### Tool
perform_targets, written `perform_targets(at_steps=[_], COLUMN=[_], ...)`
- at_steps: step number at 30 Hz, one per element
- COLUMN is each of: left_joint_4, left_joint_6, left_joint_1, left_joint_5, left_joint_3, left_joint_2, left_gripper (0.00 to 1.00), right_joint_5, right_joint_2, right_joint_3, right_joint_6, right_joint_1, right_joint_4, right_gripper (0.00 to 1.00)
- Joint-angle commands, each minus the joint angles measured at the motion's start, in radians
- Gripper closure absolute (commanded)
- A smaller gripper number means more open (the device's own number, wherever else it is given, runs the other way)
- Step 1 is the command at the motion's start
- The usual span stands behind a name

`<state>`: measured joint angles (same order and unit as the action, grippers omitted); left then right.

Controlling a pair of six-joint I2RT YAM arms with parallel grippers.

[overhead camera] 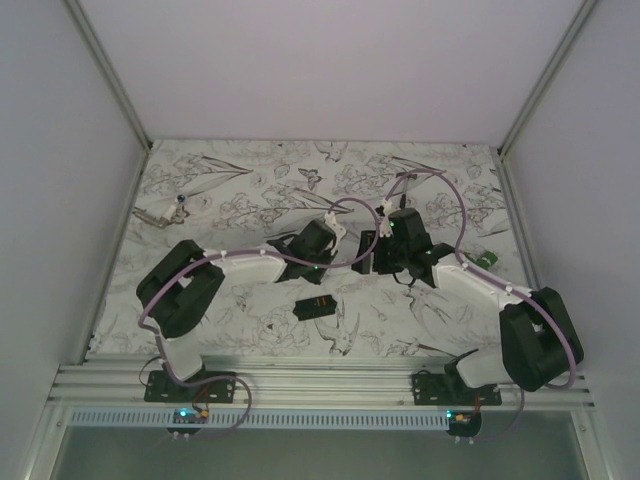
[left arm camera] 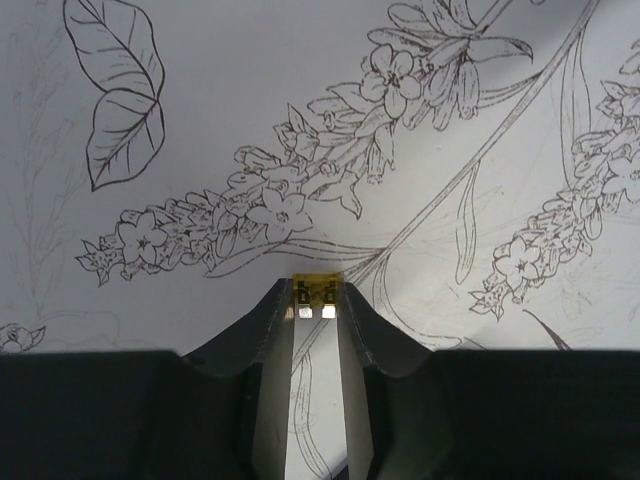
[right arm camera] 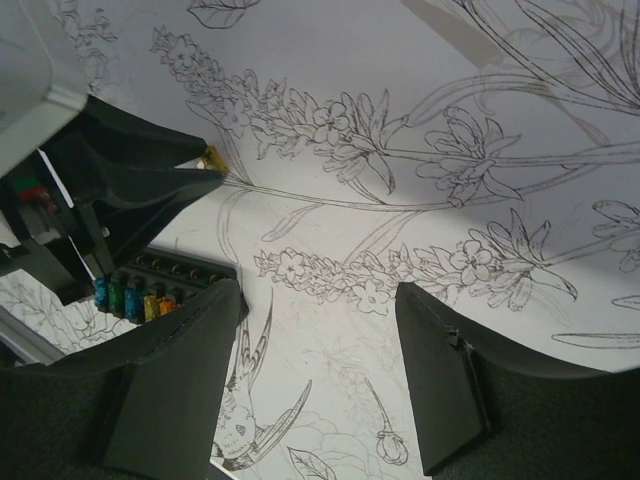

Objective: Snap on the fuse box
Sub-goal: Adjust the fuse at the center of the board.

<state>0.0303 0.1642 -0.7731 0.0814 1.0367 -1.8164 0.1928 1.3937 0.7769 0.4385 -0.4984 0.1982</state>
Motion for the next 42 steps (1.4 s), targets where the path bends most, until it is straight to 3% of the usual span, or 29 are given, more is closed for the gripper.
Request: perform_targets(at_steps=[1,18,29,33,42], left_joint_4=[-0.096,0.162,0.064,0.016,-0.041], left_joint_6=[0.014,-0.056,0.067,0.117,0.314], left_joint_1=[-0.007,-0.009,0.024,0.032,0.196], left_joint_5=[-0.047,-0.096,-0.041,-0.042,-0.125], left_joint_3=[-0.067,-0.277,-0.355,-0.341,-0.433], left_joint_2=[0.007,0.32,0.376,0.385,0.535], left_gripper=[0.78,0.77,0.51,0.47,0.22], right_joint_5=[0.071,0.326,0.136,0.087,-0.066], right_joint_2=[0.001,0.119,0.137,0.164,0.345], right_joint_3=[-0.001,0.019,0.101,0.141,0.328], right_joint_6=[0.036,0.161,0.001,-0.042,-0.147], right_joint_1=[0.009,0.008,-0.038,-0.084,-0.252], right_joint_4=[-0.083,-0.298,-0.082,-0.055,0.064], right_gripper=[0.3,0.34,0.37,0.43,0.54])
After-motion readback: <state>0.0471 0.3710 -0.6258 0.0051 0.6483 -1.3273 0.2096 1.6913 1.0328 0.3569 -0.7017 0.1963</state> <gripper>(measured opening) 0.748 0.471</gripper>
